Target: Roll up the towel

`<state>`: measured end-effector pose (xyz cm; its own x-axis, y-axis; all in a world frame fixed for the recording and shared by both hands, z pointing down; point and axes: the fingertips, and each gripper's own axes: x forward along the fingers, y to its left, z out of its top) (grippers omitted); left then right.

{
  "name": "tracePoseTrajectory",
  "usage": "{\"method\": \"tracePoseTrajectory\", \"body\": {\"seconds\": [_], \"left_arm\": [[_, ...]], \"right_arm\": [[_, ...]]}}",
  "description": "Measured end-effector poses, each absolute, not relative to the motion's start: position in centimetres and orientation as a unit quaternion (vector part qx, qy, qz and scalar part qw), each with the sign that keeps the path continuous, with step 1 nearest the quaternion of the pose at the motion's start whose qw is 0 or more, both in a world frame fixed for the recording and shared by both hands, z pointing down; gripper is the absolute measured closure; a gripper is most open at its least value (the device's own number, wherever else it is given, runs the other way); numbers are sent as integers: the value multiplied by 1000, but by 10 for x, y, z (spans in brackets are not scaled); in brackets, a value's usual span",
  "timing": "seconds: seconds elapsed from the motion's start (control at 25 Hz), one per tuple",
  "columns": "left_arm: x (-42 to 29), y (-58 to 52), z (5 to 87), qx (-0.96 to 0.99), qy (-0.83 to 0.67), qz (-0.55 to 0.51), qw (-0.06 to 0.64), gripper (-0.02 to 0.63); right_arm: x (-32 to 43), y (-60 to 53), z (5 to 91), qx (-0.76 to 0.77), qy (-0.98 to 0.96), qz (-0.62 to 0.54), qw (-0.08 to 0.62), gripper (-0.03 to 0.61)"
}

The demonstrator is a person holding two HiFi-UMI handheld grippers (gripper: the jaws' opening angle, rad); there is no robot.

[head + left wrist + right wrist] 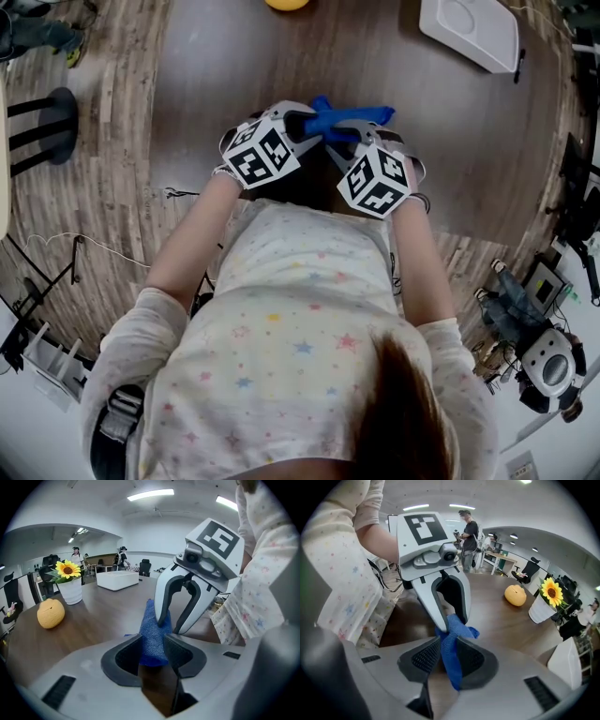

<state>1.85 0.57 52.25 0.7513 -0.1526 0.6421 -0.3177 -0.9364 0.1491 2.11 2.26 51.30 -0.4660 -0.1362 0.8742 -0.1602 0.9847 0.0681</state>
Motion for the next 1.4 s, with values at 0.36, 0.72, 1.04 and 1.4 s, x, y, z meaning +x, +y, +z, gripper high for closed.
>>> {"method": "tracePoseTrajectory", "body": {"seconds": [0.36, 0.72, 1.04, 1.4], "left_arm": [[21, 4, 513, 934, -143, 297, 136, 466], [17, 13, 503, 938, -144, 299, 101, 462], [21, 22, 501, 936, -134, 313, 85, 474], [17, 15, 517, 925, -144, 340, 93, 474]], "right_arm": [[23, 13, 519, 94, -849, 2, 520, 479], [20, 7, 518, 95, -849, 0, 520, 479], [18, 6, 515, 98, -848, -4, 521, 479], [14, -1, 505, 110, -858, -7, 502, 471]]}}
